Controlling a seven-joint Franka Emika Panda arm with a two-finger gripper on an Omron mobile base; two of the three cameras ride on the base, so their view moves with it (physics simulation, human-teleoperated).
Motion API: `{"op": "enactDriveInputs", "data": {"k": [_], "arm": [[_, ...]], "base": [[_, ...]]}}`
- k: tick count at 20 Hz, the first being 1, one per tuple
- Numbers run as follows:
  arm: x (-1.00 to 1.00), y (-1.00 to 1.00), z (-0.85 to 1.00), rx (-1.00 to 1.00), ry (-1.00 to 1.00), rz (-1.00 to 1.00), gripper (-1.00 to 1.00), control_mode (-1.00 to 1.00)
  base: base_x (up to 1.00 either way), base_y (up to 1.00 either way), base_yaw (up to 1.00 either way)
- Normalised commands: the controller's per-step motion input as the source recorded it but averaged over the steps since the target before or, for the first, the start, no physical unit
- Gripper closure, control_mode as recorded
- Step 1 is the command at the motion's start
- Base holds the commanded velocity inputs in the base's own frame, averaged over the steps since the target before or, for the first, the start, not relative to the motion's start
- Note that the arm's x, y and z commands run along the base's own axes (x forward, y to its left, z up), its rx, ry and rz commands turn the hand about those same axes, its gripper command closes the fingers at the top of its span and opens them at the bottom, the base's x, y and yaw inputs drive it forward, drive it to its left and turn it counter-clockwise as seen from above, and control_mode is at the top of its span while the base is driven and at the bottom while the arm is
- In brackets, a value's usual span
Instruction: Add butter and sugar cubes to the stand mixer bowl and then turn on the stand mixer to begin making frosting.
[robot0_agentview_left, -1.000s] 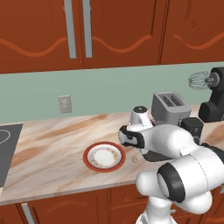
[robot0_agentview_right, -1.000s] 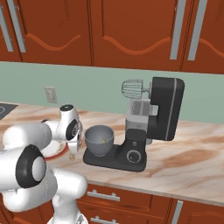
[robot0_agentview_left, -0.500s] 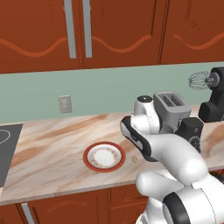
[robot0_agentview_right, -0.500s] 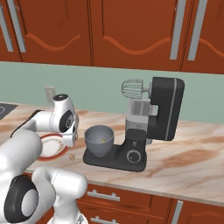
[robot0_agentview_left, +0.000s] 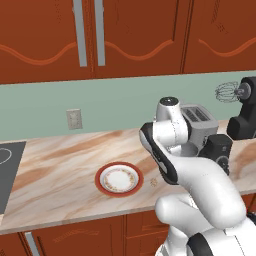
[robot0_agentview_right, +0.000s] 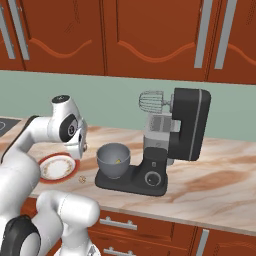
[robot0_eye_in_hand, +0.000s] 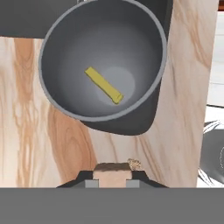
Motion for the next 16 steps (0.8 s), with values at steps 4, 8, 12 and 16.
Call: {"op": "enactDriveInputs", "data": {"k": [4,8,12,16], "arm": [[0.0,-0.28,0.35,-0.04,0.02,0.0,1.0,-1.0],[0.0,-0.42,0.08,0.0,0.03,0.0,1.0,-1.0],[0.01,-0.46,-0.01,0.0,0.04,0.0,1.0,-1.0],[0.07,-0.29,-0.27,0.0,0.06,0.0,1.0,-1.0]], "base": [[0.0,0.0,0.0],[0.0,0.0,0.0],[0.0,0.0,0.0],[0.0,0.0,0.0]]}}
